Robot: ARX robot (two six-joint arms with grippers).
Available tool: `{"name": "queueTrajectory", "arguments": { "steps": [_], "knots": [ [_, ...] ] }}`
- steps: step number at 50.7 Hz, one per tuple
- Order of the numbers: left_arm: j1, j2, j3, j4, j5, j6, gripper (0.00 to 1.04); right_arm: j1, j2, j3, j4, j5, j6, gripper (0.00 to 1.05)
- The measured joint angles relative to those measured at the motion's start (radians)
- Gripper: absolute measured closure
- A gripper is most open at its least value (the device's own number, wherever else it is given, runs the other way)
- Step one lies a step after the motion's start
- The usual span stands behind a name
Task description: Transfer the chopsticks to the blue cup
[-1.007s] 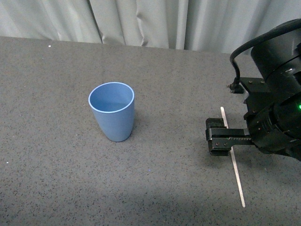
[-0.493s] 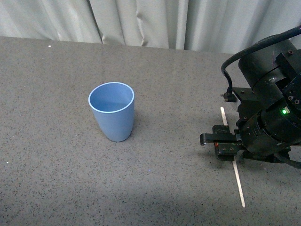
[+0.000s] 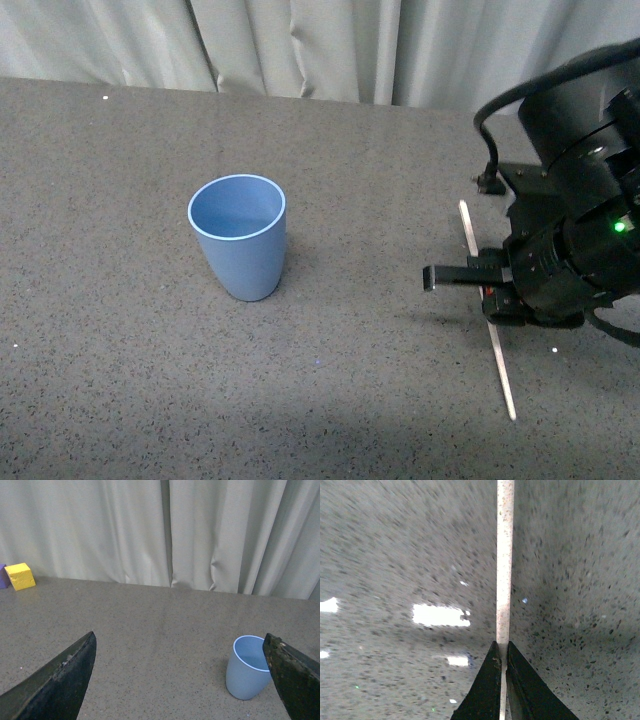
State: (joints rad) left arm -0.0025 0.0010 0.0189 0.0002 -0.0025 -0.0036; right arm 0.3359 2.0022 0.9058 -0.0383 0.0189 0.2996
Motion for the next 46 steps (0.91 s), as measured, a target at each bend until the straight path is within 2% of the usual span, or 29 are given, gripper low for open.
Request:
{"name": "queueTrajectory", "arguments": {
  "steps": [4, 12, 20, 28, 46],
  "knots": [
    [0.000, 0.000, 0.000, 0.000, 0.000, 0.000, 0.07, 0.019, -0.097, -0.031, 0.062, -0.004, -0.004, 1.04],
    [0.000, 0.000, 0.000, 0.000, 0.000, 0.000, 0.07, 0.071, -0.237, -0.072, 0.286, -0.016, -0.073, 1.04],
    [0.000, 0.000, 0.000, 0.000, 0.000, 0.000, 0.07, 0.111, -0.243, -0.080, 0.504, -0.083, -0.125, 1.04],
    [0.000, 0.000, 0.000, 0.000, 0.000, 0.000, 0.07, 0.161, -0.198, -0.064, 0.740, -0.199, -0.174, 1.04],
    [0.000, 0.000, 0.000, 0.000, 0.000, 0.000, 0.07, 0.239, -0.008, 0.063, 0.872, -0.276, -0.171, 1.04]
  ]
}}
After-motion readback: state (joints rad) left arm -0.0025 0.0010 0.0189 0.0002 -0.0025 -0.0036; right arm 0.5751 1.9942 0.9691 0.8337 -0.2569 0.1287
